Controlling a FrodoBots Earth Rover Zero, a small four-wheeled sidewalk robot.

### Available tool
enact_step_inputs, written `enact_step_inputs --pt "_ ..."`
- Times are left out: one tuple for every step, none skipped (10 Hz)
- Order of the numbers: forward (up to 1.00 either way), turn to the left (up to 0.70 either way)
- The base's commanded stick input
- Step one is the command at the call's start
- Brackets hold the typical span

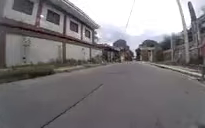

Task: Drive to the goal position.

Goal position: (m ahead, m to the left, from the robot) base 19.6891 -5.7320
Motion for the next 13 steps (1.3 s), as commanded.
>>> enact_step_inputs --pt "1.00 0.04" --pt "1.00 0.04" --pt "1.00 0.04" --pt "1.00 0.04" --pt "1.00 0.04" --pt "1.00 0.04" --pt "1.00 0.04" --pt "1.00 0.04" --pt "1.00 0.04" --pt "1.00 0.04" --pt "1.00 0.04" --pt "1.00 0.04" --pt "1.00 0.04"
